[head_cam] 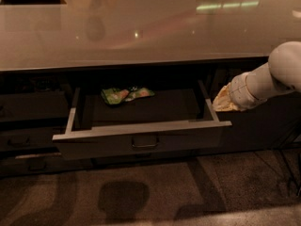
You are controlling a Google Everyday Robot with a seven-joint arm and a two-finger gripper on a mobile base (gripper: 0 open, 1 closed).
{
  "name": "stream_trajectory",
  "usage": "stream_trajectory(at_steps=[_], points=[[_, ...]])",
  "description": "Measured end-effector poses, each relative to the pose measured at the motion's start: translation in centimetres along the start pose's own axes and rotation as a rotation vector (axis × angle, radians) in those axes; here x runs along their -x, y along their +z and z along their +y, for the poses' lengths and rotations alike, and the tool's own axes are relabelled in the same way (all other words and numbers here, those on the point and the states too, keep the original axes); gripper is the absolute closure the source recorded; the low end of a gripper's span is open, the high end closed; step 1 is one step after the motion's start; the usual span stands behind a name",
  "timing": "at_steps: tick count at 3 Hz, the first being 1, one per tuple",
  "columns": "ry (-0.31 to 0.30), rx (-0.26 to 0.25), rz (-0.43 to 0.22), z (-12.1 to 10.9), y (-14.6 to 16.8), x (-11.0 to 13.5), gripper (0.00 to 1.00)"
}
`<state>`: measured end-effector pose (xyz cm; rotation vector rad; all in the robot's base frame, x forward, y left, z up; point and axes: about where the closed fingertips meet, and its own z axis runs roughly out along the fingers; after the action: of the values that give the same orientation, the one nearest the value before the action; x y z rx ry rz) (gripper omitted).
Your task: Open top drawer
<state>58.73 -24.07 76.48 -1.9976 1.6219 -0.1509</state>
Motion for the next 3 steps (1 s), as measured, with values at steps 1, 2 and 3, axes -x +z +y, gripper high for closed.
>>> stream_trajectory(at_steps=[1, 2, 3], points=[[0.030, 0.026, -0.226, -0.1, 1.9, -0.5, 1.00], [0.037, 0.036, -0.208, -0.1, 2.4, -0.8, 1.00], [0.087, 0.075, -0.172, 0.0, 4.2, -2.8, 1.00]])
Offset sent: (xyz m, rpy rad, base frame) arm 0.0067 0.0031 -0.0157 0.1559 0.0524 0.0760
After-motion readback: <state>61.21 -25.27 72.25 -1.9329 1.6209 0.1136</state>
